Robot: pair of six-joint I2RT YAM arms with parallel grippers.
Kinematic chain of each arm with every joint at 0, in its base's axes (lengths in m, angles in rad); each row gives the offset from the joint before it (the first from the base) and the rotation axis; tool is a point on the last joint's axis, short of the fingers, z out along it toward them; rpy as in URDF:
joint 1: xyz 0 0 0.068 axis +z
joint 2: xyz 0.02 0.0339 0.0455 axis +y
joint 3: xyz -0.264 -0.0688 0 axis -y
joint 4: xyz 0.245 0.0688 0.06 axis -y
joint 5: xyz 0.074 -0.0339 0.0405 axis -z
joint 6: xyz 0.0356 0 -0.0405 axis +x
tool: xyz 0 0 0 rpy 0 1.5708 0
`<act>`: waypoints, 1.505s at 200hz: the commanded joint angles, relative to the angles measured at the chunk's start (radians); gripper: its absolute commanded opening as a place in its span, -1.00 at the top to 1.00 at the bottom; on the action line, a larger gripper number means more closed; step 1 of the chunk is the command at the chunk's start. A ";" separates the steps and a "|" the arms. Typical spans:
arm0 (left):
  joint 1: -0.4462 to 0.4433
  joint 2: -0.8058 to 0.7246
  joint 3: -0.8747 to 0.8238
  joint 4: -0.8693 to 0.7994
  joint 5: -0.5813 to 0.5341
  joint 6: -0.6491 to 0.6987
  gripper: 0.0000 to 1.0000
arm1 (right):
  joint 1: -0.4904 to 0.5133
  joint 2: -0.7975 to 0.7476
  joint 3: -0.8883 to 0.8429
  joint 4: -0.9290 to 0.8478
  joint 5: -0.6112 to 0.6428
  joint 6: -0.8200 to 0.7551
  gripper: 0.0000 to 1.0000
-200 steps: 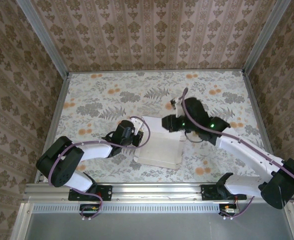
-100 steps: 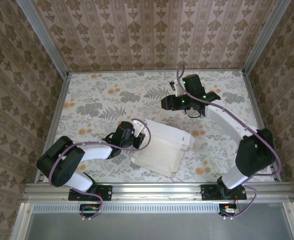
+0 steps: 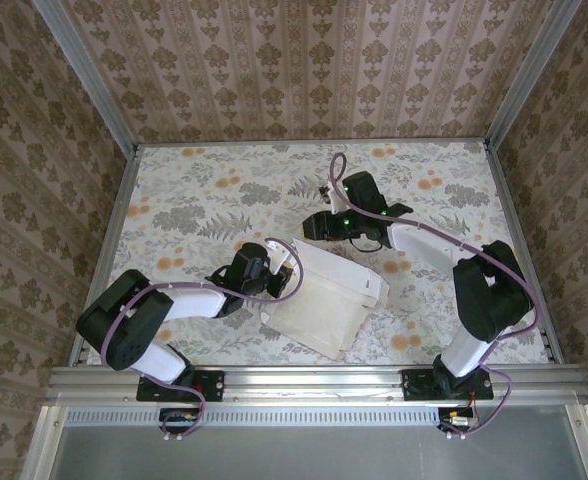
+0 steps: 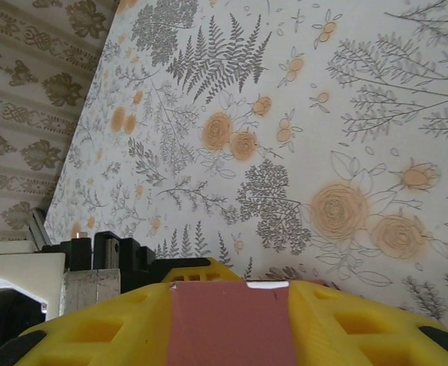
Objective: Fold the paper box
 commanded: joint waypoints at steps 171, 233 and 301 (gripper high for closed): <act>-0.011 -0.090 -0.010 -0.085 -0.006 -0.028 0.68 | 0.057 0.019 -0.103 0.192 0.038 0.076 0.04; -0.007 -0.090 0.003 -0.098 0.023 -0.037 0.80 | 0.058 0.009 -0.114 0.220 0.040 0.084 0.01; -0.005 -0.079 0.011 -0.105 0.029 -0.042 0.85 | 0.074 0.000 -0.158 0.267 0.046 0.082 -0.08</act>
